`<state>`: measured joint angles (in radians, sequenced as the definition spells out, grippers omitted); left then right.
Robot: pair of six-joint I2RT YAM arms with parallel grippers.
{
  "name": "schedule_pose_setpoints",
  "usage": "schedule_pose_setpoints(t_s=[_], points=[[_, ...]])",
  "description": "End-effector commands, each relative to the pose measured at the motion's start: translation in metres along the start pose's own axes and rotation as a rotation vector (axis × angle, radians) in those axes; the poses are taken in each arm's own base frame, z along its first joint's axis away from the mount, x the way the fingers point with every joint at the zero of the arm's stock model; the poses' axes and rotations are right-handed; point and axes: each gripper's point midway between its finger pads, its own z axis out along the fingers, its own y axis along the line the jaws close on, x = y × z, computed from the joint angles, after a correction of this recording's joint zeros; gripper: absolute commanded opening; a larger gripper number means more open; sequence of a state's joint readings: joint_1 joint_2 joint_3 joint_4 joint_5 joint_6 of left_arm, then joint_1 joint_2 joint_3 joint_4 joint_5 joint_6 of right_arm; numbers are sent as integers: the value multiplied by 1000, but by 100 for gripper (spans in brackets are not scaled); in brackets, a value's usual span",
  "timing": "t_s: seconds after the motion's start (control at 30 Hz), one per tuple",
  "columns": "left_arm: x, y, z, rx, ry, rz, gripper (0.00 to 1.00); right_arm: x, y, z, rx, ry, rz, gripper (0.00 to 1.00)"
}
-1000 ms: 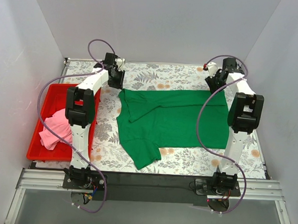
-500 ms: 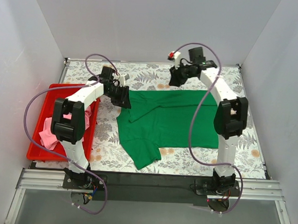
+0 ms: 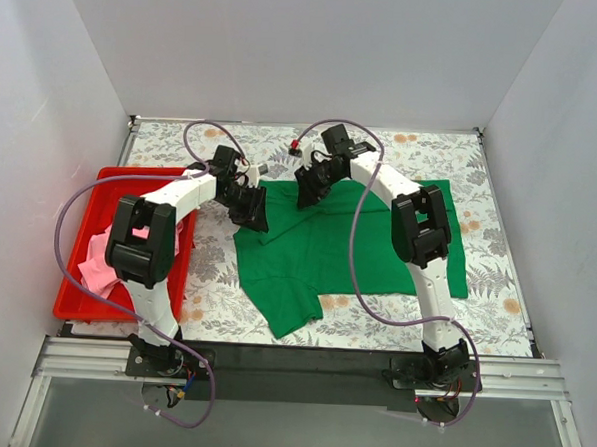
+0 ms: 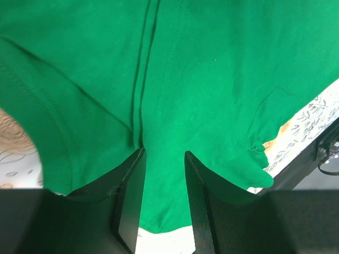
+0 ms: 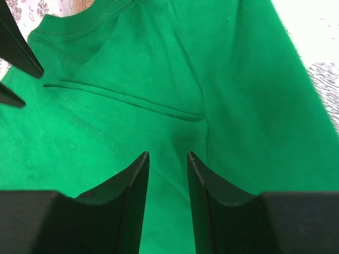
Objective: Fold and stack the t-shirts
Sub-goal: Fold the tshirt
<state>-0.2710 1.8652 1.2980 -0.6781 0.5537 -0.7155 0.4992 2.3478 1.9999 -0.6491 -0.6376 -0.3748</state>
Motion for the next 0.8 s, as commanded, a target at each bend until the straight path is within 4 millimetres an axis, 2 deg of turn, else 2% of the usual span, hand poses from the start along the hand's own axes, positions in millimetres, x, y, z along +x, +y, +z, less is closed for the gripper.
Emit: schedule_pose_setpoints(t_s=[0.0, 0.27, 0.47, 0.6, 0.77], points=[[3, -7, 7, 11, 11, 17, 34, -24, -2, 0, 25, -56, -32, 42], [6, -4, 15, -38, 28, 32, 35, -25, -13, 7, 66, -59, -31, 48], [9, 1, 16, -63, 32, 24, 38, -24, -14, 17, 60, -55, -31, 49], [9, 3, 17, -68, 37, 19, 38, -18, -11, 24, 49, -39, -33, 48], [10, 1, 19, -55, 44, 17, 38, -15, -10, 26, 42, -35, -31, 40]])
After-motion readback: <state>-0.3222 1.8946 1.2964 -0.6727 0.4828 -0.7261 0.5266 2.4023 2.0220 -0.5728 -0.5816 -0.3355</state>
